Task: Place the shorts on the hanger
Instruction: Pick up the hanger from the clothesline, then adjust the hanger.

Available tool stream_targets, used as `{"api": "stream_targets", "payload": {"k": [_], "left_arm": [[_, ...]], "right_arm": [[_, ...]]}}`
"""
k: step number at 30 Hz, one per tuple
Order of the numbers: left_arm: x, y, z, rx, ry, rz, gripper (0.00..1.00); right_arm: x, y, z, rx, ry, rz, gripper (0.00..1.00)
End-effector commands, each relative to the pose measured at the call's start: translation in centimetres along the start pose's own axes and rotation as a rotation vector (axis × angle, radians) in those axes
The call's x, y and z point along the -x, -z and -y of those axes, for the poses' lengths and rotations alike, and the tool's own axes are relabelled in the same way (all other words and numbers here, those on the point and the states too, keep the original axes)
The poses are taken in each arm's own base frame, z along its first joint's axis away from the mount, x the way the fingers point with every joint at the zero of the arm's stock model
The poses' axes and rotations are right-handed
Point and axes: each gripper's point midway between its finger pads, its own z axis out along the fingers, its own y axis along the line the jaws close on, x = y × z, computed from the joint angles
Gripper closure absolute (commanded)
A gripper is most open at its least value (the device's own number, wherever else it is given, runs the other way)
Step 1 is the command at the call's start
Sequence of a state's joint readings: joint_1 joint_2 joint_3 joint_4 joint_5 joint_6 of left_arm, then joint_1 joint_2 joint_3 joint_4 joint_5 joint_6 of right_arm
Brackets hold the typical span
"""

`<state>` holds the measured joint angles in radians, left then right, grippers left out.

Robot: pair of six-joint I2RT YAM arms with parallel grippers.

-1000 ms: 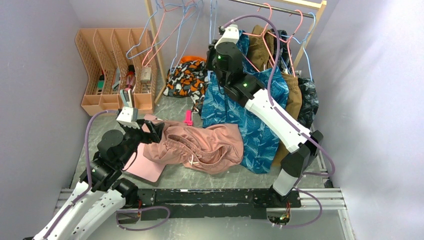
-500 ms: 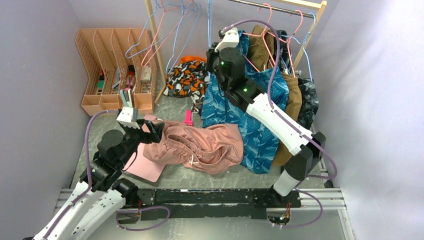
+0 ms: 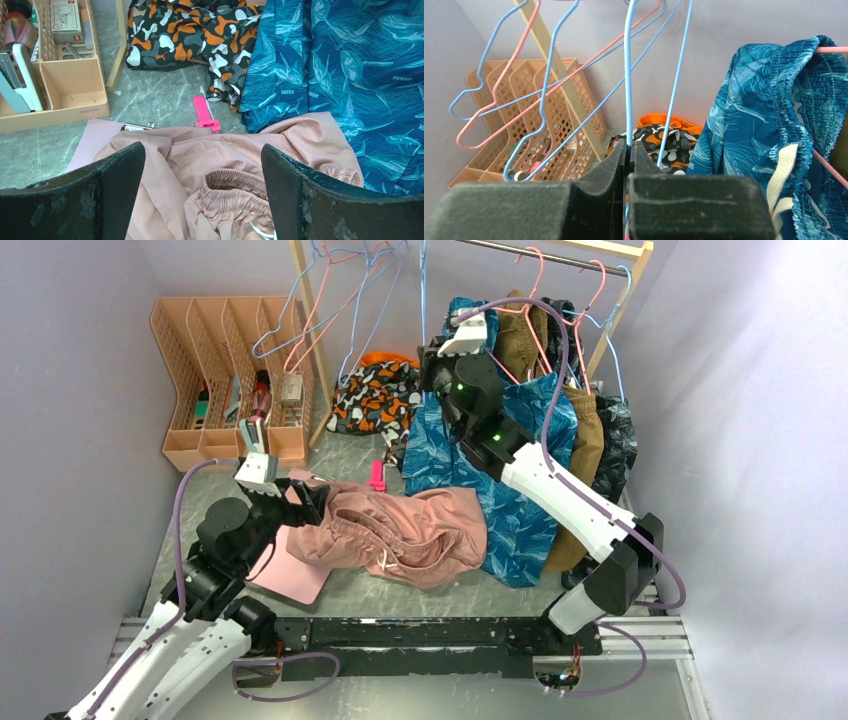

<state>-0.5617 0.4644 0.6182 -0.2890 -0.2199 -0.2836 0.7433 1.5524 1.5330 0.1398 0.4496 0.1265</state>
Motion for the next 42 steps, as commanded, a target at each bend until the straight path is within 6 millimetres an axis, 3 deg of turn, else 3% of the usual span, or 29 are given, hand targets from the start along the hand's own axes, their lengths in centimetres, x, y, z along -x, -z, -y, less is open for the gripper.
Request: {"api": "stream_targets", "payload": {"k": [1, 6, 10, 16, 21, 26, 31, 36, 38, 42], "left_arm": [[1.3, 0.2, 0.0, 0.002, 0.0, 0.047, 0.11], [1.7, 0.5, -0.6, 0.031, 0.007, 0.07, 0.1], [2.0, 0.8, -1.7, 0.094, 0.018, 0.078, 0.1], [3.3, 3.0, -4.9, 0.272, 0.089, 0.14, 0.09], [6.2, 4.8, -4.3, 0.232, 0.114, 0.227, 0.1], [10.4, 5.5, -0.5, 0.035, -0.059, 0.253, 0.09], [12.9, 7.2, 6.8, -0.356, -0.271, 0.244, 0.09], [12.3, 11.0, 13.8, -0.811, -0.359, 0.138, 0.09], [11.5, 12.2, 15.0, -0.926, -0.376, 0.105, 0.08], [9.3, 12.6, 15.5, -1.02, -0.396, 0.033, 0.07]], "right_arm": [[3.5, 1.8, -0.2, 0.059, -0.026, 0.064, 1.0], [3.1, 4.4, -0.3, 0.128, -0.007, -0.004, 1.0], [2.2, 7.7, -0.1, 0.191, 0.011, -0.071, 1.0], [-0.5, 15.5, 1.3, 0.318, 0.091, -0.259, 1.0], [-3.4, 23.0, 2.5, 0.445, 0.114, -0.404, 1.0], [-4.9, 28.7, 1.6, 0.634, 0.106, -0.509, 1.0], [-6.5, 32.3, -0.2, 0.836, 0.073, -0.584, 1.0], [-6.3, 34.7, -2.2, 1.034, 0.038, -0.587, 1.0], [-5.7, 35.4, -2.9, 1.1, 0.027, -0.565, 1.0], [-4.8, 36.6, -4.1, 1.22, 0.003, -0.543, 1.0]]}}
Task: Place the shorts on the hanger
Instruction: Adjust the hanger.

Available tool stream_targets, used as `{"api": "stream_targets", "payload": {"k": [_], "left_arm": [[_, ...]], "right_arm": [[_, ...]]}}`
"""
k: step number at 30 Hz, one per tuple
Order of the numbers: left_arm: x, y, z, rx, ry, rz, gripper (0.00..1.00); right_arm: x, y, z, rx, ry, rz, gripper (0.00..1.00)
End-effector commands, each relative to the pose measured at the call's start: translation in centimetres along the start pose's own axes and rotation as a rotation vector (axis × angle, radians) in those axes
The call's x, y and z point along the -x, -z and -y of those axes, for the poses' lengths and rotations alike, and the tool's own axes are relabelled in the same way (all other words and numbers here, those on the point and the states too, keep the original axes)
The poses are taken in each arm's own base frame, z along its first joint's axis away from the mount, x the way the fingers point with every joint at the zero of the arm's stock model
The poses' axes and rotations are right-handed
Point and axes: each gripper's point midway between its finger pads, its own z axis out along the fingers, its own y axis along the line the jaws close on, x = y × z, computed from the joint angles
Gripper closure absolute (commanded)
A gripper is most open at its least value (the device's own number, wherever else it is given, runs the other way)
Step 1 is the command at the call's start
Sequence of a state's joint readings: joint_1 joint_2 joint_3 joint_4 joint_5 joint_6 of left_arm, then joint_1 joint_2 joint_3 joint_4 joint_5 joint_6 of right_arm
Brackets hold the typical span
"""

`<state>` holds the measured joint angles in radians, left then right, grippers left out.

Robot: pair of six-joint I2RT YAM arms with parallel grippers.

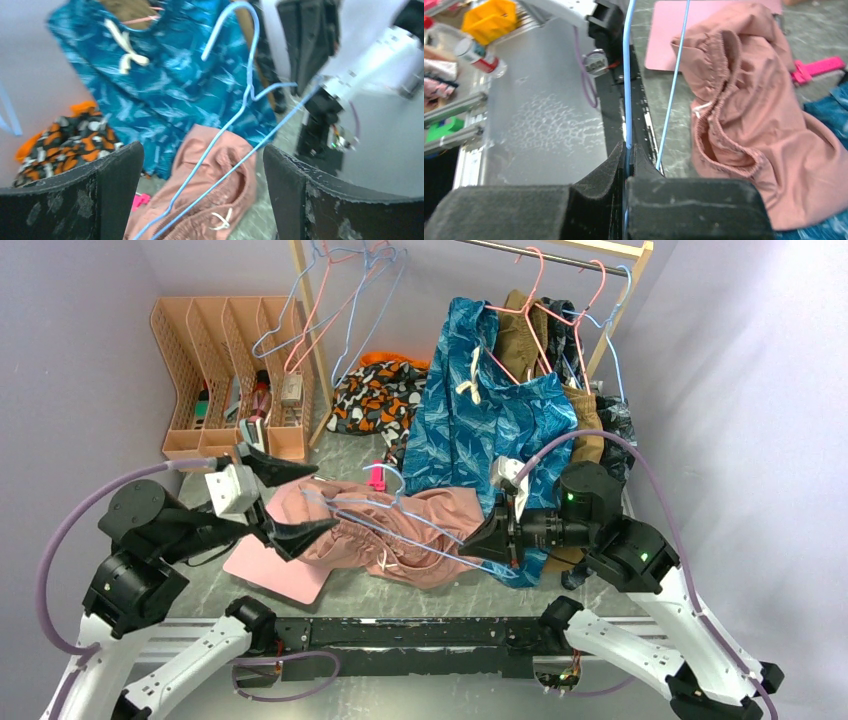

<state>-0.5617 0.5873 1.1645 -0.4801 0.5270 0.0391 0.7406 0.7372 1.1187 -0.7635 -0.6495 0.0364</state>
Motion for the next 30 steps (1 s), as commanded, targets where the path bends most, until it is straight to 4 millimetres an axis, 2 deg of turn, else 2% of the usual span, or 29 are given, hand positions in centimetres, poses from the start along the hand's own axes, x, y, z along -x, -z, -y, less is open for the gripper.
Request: {"api": "stream_targets", "payload": {"k": [1, 4, 10, 14, 16, 20, 30], "left_arm": [[-2.6, 0.3, 4.6, -0.298, -0.001, -0.082, 0.07], [-3.1, 0.0, 5.3, -0.369, -0.008, -0.089, 0.08], [-1.8, -0.8, 5.7, -0.452, -0.04, -0.064, 0.09], [-2.8, -1.1, 5.8, -0.476, -0.024, -0.09, 0.11], [-3.4, -1.1, 6.0, -0.49, -0.014, -0.102, 0.16], [-4.8, -1.4, 6.4, -0.534, 0.026, -0.142, 0.32], [-7.2, -2.1, 5.7, -0.509, 0.043, -0.196, 0.43]], "right_arm": [[1.2, 0.3, -3.4, 0.204, 0.067, 0.048, 1.0], [0.9, 0.2, -3.7, 0.233, 0.073, 0.043, 1.0], [0.4, -0.5, -3.6, 0.267, 0.063, 0.03, 1.0], [0.8, -0.5, -3.5, 0.259, 0.075, 0.046, 1.0], [0.9, -0.6, -3.4, 0.255, 0.082, 0.048, 1.0], [0.8, -0.8, -3.2, 0.252, 0.084, 0.041, 1.0], [1.0, -1.3, -2.9, 0.259, 0.088, 0.032, 1.0]]}}
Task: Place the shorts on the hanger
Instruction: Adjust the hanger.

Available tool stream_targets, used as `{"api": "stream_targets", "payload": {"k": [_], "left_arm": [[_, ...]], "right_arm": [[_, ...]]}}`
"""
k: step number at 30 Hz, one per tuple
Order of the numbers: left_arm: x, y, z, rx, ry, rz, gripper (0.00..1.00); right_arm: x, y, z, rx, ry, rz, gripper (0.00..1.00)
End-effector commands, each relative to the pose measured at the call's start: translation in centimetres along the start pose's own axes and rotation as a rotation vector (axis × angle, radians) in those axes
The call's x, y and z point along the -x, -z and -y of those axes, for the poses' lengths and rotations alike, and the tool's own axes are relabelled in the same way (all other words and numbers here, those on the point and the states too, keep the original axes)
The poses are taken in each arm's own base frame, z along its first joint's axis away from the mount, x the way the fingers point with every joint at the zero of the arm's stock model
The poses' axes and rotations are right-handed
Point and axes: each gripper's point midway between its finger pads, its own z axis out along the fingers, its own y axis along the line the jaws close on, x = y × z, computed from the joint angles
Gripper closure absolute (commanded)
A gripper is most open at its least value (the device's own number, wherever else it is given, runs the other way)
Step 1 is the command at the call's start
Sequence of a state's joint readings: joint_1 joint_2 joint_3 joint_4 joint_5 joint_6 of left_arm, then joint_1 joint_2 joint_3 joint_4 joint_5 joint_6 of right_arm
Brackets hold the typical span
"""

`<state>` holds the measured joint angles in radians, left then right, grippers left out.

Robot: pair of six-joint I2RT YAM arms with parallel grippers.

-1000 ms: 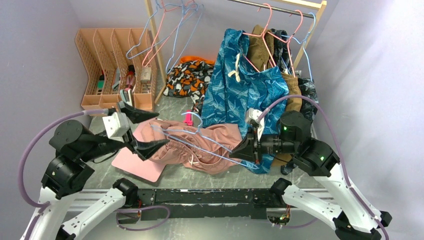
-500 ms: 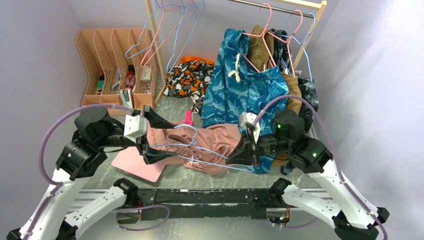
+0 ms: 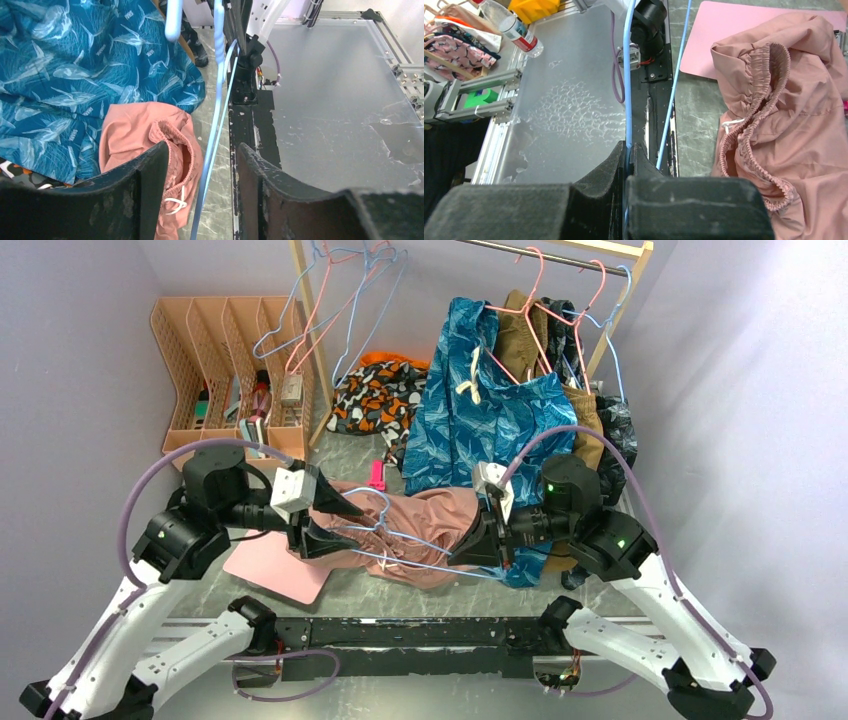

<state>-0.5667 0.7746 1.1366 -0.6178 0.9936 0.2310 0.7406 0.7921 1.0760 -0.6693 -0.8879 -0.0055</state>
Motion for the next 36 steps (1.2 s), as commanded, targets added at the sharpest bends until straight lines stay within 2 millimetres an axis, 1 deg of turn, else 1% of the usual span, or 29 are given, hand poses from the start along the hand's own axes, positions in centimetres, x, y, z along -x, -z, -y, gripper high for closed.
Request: {"api": "stream_targets", "payload": {"k": [1, 2, 4, 5, 6, 8, 9, 10, 11, 12, 13, 14, 15, 18, 21, 23, 25, 27, 30, 33, 36], "left_arm": [[-0.9, -0.3, -0.1, -0.009, -0.014, -0.007, 0.45], [-1.1, -0.3, -0.1, -0.01, -0.012, -0.007, 0.48], [-1.3, -0.4, -0.3, -0.004, -0.013, -0.006, 0.59], [-1.2, -0.4, -0.3, -0.001, -0.016, -0.005, 0.63], [-1.2, -0.4, -0.3, -0.001, -0.02, -0.002, 0.69], [-1.0, -0.4, -0.5, 0.008, -0.028, 0.006, 0.86], [-0.9, -0.4, -0.6, 0.013, -0.031, 0.012, 0.92], [-0.9, -0.5, -0.6, 0.015, -0.032, 0.017, 0.93], [-0.9, -0.5, -0.6, 0.015, -0.033, 0.022, 0.93], [-0.9, -0.5, -0.7, 0.017, -0.031, 0.025, 0.93], [-0.9, -0.6, -0.8, 0.021, -0.032, 0.027, 0.93], [-0.9, -0.6, -1.0, 0.026, -0.031, 0.029, 0.93], [-0.9, -0.7, -1.1, 0.033, -0.031, 0.031, 0.93], [-0.8, -0.8, -1.5, 0.047, -0.033, 0.042, 0.93], [-0.9, -1.1, -1.8, 0.051, -0.031, 0.057, 0.93], [-0.8, -1.2, -2.1, 0.052, -0.035, 0.067, 0.93], [-0.8, -1.4, -2.3, 0.054, -0.034, 0.07, 0.93], [-0.7, -1.5, -2.4, 0.054, -0.034, 0.073, 0.93], [-0.5, -1.6, -2.6, 0.05, -0.041, 0.076, 0.93], [-0.2, -1.7, -2.6, 0.04, -0.047, 0.085, 0.93], [-0.2, -1.9, -2.7, 0.032, -0.045, 0.087, 0.93]], "right_arm": [[1.4, 0.2, -0.5, 0.021, 0.052, 0.034, 1.0], [1.3, 0.1, -0.5, 0.026, 0.05, 0.031, 1.0], [1.4, 0.0, -0.4, 0.029, 0.048, 0.027, 1.0], [1.3, 0.0, -0.5, 0.03, 0.047, 0.025, 1.0], [1.3, 0.0, -0.4, 0.03, 0.044, 0.022, 1.0], [1.2, 0.0, -0.3, 0.028, 0.041, 0.018, 1.0], [1.2, 0.0, -0.3, 0.027, 0.038, 0.016, 1.0], [1.2, 0.0, -0.3, 0.025, 0.036, 0.015, 1.0], [1.2, -0.1, -0.2, 0.025, 0.031, 0.011, 0.98], [1.3, 0.0, -0.3, 0.025, 0.032, 0.01, 0.85], [1.6, 0.1, -0.3, 0.019, 0.034, 0.011, 0.69], [1.7, 0.1, 0.0, 0.004, 0.028, 0.007, 0.55], [2.5, 0.3, 0.0, -0.012, 0.038, 0.015, 0.47], [4.7, 0.8, 0.7, -0.085, 0.048, 0.045, 0.3], [7.2, 0.7, 1.7, -0.14, 0.056, 0.087, 0.19], [8.8, 0.4, 2.5, -0.167, 0.051, 0.121, 0.17], [9.7, -0.1, 3.0, -0.159, 0.037, 0.14, 0.17], [10.1, -1.0, 3.2, -0.123, 0.009, 0.149, 0.17], [9.8, -2.4, 4.2, -0.098, -0.039, 0.146, 0.18], [9.6, -3.1, 5.1, -0.104, -0.064, 0.163, 0.19], [10.3, -3.6, 5.4, -0.097, -0.061, 0.217, 0.2]]}}
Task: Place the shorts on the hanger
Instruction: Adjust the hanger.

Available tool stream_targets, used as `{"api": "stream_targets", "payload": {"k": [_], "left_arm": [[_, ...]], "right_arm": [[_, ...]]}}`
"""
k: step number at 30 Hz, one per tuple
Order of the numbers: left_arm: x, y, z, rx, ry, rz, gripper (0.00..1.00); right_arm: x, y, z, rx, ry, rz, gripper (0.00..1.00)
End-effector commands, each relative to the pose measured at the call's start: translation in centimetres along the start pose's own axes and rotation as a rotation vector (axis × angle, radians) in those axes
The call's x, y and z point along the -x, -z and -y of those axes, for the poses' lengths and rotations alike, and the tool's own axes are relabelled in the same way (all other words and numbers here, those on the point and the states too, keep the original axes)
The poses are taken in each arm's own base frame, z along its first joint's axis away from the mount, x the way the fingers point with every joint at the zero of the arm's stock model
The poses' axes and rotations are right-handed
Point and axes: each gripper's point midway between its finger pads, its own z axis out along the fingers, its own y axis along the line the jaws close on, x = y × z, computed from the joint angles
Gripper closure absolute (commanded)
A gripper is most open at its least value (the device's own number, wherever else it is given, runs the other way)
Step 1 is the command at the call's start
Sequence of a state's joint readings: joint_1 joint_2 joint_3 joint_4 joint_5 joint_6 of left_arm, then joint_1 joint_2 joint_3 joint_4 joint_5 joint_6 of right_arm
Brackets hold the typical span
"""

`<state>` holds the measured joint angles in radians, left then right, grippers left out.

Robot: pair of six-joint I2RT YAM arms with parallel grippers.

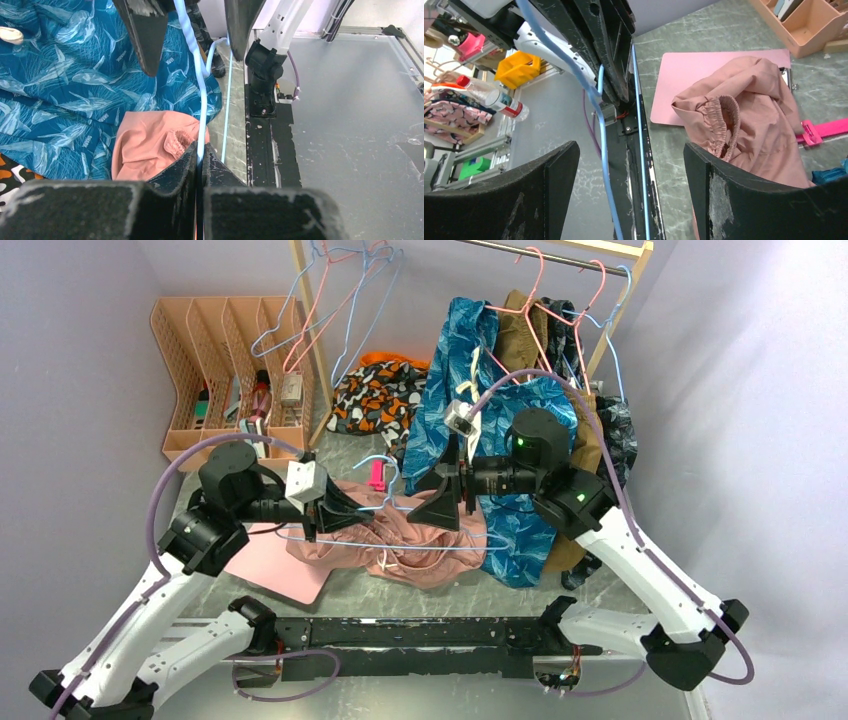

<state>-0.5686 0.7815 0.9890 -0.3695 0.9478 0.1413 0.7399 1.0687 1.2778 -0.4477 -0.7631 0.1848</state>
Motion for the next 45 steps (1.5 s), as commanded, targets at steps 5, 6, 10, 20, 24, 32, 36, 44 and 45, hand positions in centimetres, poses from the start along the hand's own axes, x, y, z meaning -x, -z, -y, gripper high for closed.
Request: {"api": "stream_targets", "payload": {"k": [5, 6, 10, 20, 24, 32, 36, 44, 45], "left_arm": [[1.3, -0.7, -0.4, -0.025, -0.041, 0.045, 0.93], [1.3, -0.8, -0.5, -0.025, -0.036, 0.044, 0.93], [1.5, -1.1, -0.9, -0.029, -0.026, 0.047, 0.93], [1.8, -1.4, -1.0, -0.038, -0.019, 0.056, 0.93], [1.5, -1.3, -1.0, -0.039, -0.014, 0.05, 0.93], [1.3, -1.4, -1.0, -0.042, -0.007, 0.051, 0.93], [1.3, -1.5, -1.2, -0.035, 0.0, 0.049, 0.93], [1.0, -1.6, -2.1, 0.016, 0.025, 0.042, 0.56], [0.9, -1.6, -2.2, 0.025, 0.026, 0.042, 0.46]], "right_arm": [[2.9, -1.4, 0.5, -0.012, 0.0, 0.116, 0.3], [2.8, -1.6, 0.7, -0.014, -0.003, 0.108, 0.31], [2.3, -2.6, 1.1, -0.039, 0.01, 0.079, 0.37], [2.8, -3.2, 1.4, -0.081, 0.048, 0.15, 0.55], [2.9, -3.1, 1.1, -0.064, 0.054, 0.171, 0.53], [2.7, -3.2, 0.8, -0.038, 0.054, 0.194, 0.66], [2.7, -3.3, 0.8, -0.033, 0.059, 0.198, 0.85], [2.4, -3.0, 1.0, -0.051, 0.059, 0.215, 1.0], [2.5, -2.8, 1.1, -0.066, 0.061, 0.221, 1.0]]}}
